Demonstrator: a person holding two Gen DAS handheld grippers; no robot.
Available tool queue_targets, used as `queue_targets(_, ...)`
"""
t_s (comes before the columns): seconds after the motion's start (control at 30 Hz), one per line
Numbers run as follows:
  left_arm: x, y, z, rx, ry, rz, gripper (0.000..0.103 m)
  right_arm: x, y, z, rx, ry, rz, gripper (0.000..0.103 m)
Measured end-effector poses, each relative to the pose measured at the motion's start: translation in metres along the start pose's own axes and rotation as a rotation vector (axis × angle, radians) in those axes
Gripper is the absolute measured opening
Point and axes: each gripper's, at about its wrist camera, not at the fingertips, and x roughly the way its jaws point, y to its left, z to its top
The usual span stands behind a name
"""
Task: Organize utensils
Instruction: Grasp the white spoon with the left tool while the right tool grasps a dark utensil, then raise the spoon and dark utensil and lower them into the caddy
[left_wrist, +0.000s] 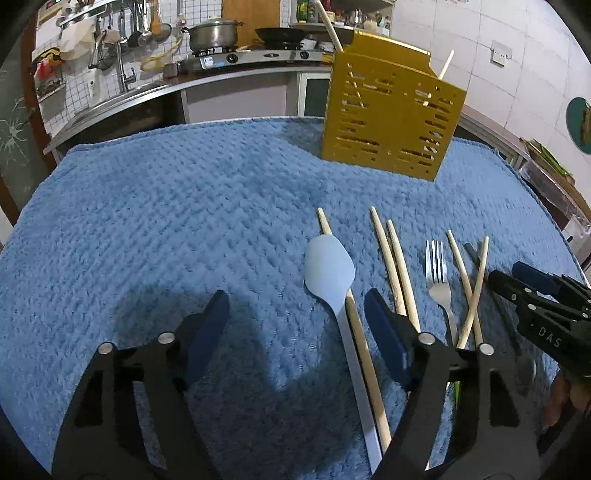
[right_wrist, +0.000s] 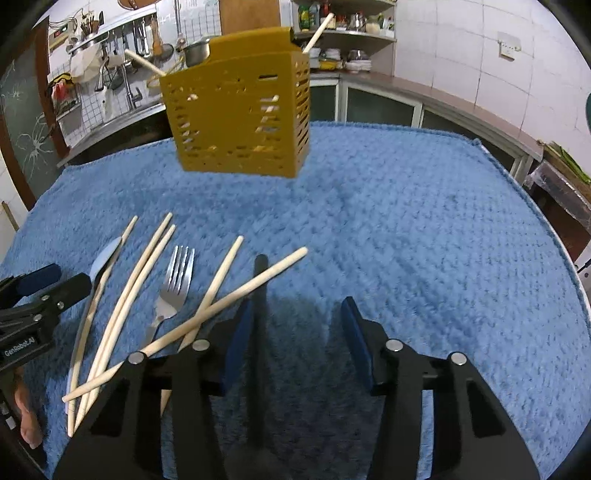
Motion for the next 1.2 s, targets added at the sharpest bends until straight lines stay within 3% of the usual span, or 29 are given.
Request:
queue_targets(0.17, 0.011, 0.0, 0.005, -0.015, 0.042, -0.012, 0.056, 0.009, 0.005, 0.003, 0.001, 0.027, -0.002, 0.043)
queue_targets(0.5, 0.026, -0.012, 0.02, 0.032, 0.101, -0.001, 0.047, 0.024, 0.008, 0.023, 0.025, 0.101, -0.02, 0.041)
queue_targets(0.57, 0.027, -0.012, 0.022, 0.032, 0.108, -0.006, 0.044, 0.027, 0.01, 0.028, 0.014, 0.116, -0.031, 0.036)
queue_targets(0.73, 0.026, -0.005, 0.027, 0.015, 0.118, -0.044, 0.028, 0.03, 0.01, 0.033, 0.02, 0.13, -0.032, 0.01)
queue_targets(0.77, 0.026, -0.005, 0.028, 0.016, 0.119, -0.052, 0.023, 0.03, 0.008, 0.033, 0.027, 0.131, -0.025, 0.01)
queue_targets(1.2, 0.016, 0.0, 0.034, -0.014, 0.1, -0.07, 0.01, 0.02, -0.015, 0.03, 0.125, 0.106, 0.052, 0.009)
